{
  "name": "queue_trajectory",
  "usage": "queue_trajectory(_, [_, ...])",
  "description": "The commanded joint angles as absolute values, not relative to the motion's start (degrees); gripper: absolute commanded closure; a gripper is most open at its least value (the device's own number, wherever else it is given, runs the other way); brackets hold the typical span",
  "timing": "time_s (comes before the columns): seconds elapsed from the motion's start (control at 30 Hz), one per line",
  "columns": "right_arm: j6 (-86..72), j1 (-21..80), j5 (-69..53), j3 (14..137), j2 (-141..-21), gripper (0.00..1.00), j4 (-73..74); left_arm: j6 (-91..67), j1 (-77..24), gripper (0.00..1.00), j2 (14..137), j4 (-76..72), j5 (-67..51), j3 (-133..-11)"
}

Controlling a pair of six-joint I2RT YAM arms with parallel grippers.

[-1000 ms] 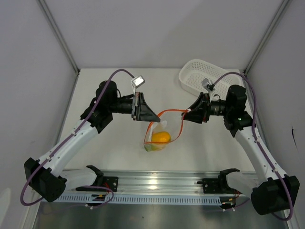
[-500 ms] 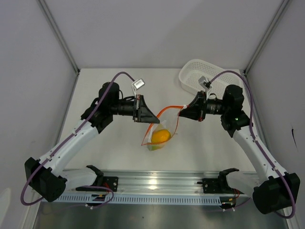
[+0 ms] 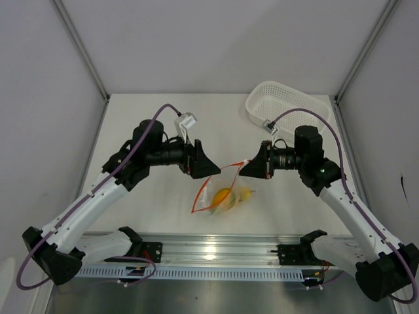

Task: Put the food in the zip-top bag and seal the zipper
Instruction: Zip the zipper food storage bag at the center of the board.

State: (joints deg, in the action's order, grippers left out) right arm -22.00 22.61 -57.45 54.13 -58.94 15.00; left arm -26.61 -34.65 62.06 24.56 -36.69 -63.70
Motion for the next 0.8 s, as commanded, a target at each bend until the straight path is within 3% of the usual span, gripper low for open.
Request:
queue_trajectory(0.0, [-27.1,25.2,-49.8,57.5,-56.7,1.0,22.3,-18.3,-40.2,0.01,60.0,20.5,-28.7,-68.6])
queue_trajectory(0.3, [-22.0,34.4,-31.2,67.8,-58.8,1.0,44.6,-5.5,-52.3,0.01,62.9,16.7,-22.1,-67.9])
queue_trajectory(0.57, [-19.9,36.6,-34.1,67.4,-56.5,1.0,45.6,0.8,-53.6,0.01,63.5,15.6,-15.4,-67.9])
queue_trajectory(0.77, [-17.5,36.6,-36.3,66.2,-54.9,1.0,44.4,9.4,-53.4,0.03,64.5,17.0,-23.3,-68.8])
